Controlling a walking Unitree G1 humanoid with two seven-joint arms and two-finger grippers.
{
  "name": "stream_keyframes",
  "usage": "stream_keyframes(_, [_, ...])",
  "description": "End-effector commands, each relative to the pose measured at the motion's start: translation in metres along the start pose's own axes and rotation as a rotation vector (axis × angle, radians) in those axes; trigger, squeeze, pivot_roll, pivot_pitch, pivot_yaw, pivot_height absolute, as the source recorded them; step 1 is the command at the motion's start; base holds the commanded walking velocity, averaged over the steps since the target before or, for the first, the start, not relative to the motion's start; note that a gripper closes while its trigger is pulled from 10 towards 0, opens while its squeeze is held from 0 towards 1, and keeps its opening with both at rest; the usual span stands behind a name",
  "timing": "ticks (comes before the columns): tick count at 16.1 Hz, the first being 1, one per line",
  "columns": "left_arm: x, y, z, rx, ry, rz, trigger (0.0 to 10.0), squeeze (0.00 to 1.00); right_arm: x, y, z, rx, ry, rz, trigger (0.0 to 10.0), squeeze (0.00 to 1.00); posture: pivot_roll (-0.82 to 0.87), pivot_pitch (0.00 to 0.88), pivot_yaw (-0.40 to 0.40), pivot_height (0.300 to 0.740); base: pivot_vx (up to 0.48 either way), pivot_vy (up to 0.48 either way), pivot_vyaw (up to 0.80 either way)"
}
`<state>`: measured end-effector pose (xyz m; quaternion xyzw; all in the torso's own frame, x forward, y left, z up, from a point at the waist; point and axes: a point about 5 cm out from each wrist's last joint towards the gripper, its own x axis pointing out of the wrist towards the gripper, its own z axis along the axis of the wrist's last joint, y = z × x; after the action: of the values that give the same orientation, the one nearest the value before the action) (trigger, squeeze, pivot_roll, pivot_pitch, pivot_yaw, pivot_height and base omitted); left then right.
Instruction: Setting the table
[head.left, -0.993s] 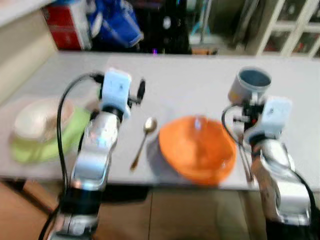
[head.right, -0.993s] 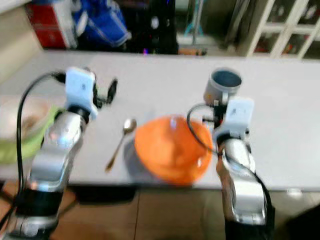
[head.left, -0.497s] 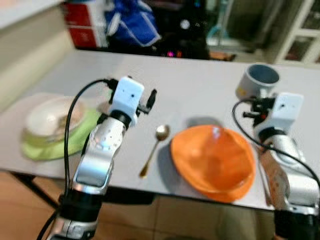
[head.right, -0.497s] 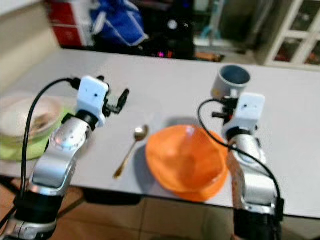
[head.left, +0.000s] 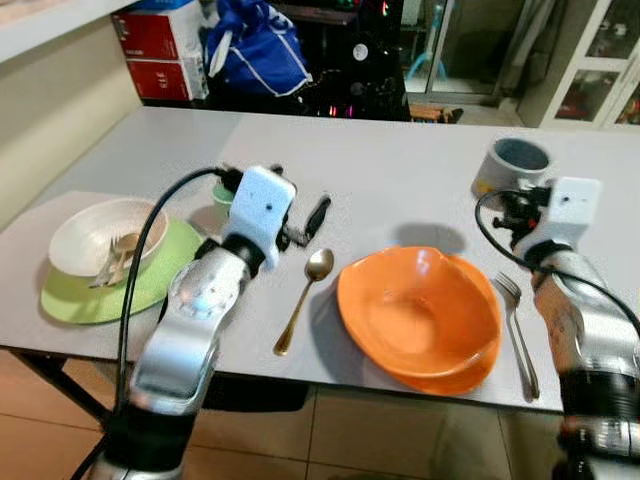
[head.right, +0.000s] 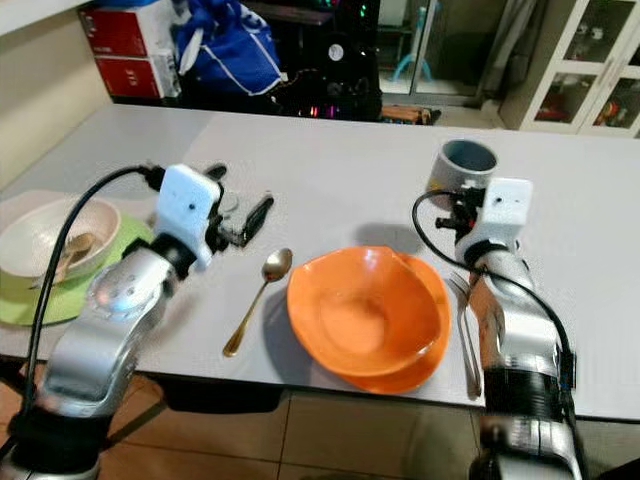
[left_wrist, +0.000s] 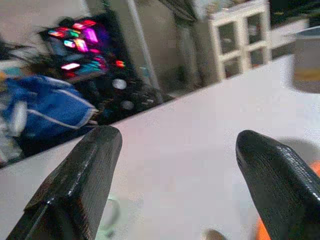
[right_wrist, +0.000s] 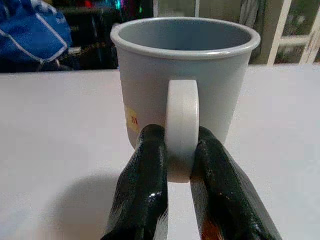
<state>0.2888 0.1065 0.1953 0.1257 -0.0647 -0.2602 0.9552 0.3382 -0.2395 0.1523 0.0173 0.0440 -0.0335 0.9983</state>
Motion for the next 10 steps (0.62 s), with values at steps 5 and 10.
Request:
stream_keyframes(5, [-0.022, -0.030, 0.009, -0.083, 0.004, -0.324, 10.0, 0.00, 0.018, -0.019, -0.008, 0.011, 0.080, 0.064, 10.0, 0.00, 0.00, 0.000, 0.039, 0.740, 0.000, 0.000, 0.00])
stream_keyframes(10, [-0.029, -0.028, 0.008, -0.071, 0.043, -0.351, 10.0, 0.00, 0.016, -0.026, -0.021, -0.044, 0.146, 0.155, 10.0, 0.00, 0.00, 0.000, 0.038, 0.740, 0.000, 0.000, 0.00])
